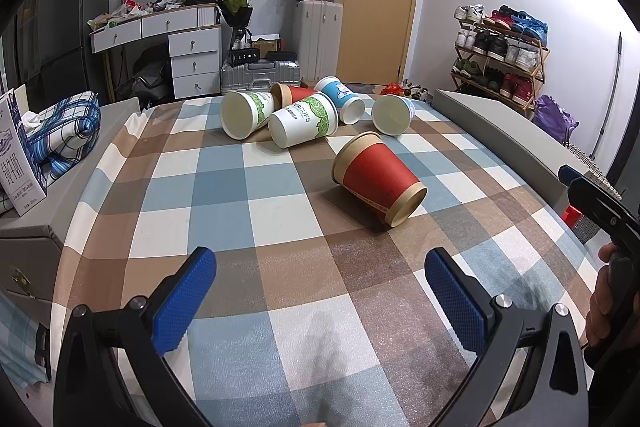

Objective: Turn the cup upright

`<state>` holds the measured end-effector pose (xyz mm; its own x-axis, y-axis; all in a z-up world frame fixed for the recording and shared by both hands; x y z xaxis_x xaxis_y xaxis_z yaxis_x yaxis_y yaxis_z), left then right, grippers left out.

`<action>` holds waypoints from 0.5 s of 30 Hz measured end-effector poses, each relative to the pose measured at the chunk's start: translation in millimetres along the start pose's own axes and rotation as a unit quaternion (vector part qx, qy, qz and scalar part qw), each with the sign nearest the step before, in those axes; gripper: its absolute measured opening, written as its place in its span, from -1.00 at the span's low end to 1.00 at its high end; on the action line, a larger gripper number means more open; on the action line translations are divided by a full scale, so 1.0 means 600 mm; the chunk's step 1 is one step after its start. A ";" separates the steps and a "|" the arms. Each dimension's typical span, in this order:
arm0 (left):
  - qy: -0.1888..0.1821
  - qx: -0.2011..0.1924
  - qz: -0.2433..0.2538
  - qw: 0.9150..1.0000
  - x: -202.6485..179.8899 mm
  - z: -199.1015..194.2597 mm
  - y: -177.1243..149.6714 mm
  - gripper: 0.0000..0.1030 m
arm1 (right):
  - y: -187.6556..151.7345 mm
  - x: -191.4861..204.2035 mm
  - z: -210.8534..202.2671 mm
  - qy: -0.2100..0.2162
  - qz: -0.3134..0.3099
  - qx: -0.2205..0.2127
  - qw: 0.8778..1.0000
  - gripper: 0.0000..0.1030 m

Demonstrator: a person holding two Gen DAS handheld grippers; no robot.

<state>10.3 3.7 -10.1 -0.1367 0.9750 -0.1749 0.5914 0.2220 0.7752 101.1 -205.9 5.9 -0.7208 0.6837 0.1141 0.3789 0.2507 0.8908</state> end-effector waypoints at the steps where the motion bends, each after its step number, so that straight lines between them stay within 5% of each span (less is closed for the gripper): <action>1: 0.000 0.000 0.000 1.000 0.000 0.000 0.000 0.97 | 0.000 -0.001 0.000 0.000 0.000 0.000 1.000 1.00; 15: -0.001 -0.001 0.001 1.000 -0.002 0.000 -0.002 0.97 | 0.000 -0.002 -0.003 -0.003 0.002 -0.001 1.000 1.00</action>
<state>9.8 2.5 -10.6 -0.1331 0.9756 -0.1745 0.5897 0.2195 0.7772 101.4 -207.9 6.6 -0.7159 0.6888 0.1140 0.3797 0.2471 0.8915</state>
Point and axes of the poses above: each gripper's, at about its wrist camera, not at the fingertips, and z roughly the way its jaws point, x to its left, y to its top, the point moved 1 cm from there along z, roughly the way its jaws point, and after that the axes turned 5 degrees about -z, right-handed, at the moved point
